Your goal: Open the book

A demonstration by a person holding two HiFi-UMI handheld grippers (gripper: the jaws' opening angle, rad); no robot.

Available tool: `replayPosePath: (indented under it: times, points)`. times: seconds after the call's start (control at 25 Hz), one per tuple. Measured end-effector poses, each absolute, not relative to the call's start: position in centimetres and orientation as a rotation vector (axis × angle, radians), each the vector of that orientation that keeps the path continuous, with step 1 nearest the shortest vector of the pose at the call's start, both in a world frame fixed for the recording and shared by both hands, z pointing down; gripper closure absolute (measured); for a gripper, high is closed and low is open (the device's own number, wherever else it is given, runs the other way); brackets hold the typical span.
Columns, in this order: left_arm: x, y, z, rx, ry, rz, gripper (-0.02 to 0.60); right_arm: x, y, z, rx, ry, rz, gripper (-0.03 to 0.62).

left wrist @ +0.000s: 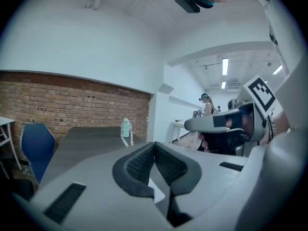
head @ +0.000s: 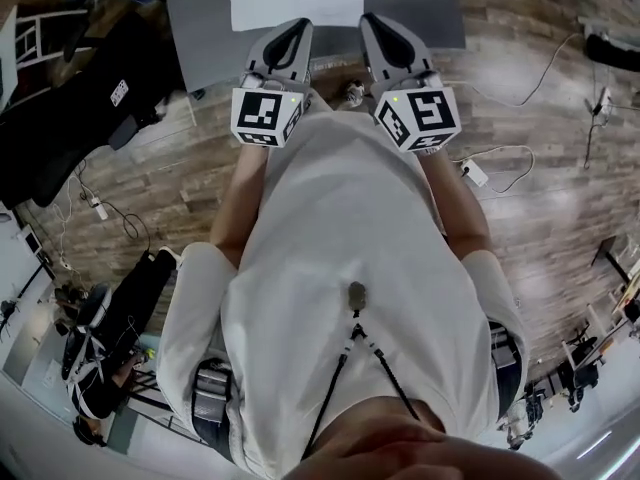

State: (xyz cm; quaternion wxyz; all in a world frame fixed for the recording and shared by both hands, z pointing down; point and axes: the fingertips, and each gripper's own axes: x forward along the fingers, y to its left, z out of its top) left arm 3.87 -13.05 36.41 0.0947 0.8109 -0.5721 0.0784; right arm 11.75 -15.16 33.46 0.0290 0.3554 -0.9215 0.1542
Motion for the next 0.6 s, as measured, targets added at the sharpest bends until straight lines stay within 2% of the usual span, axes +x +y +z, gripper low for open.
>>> replayPosePath:
  times: [0.6]
  points:
    - [9.7,-12.0,25.1,2.555,-1.775,0.057,0.557,18.5,-14.7,24.6,1.192,-2.969,0.342,0.557]
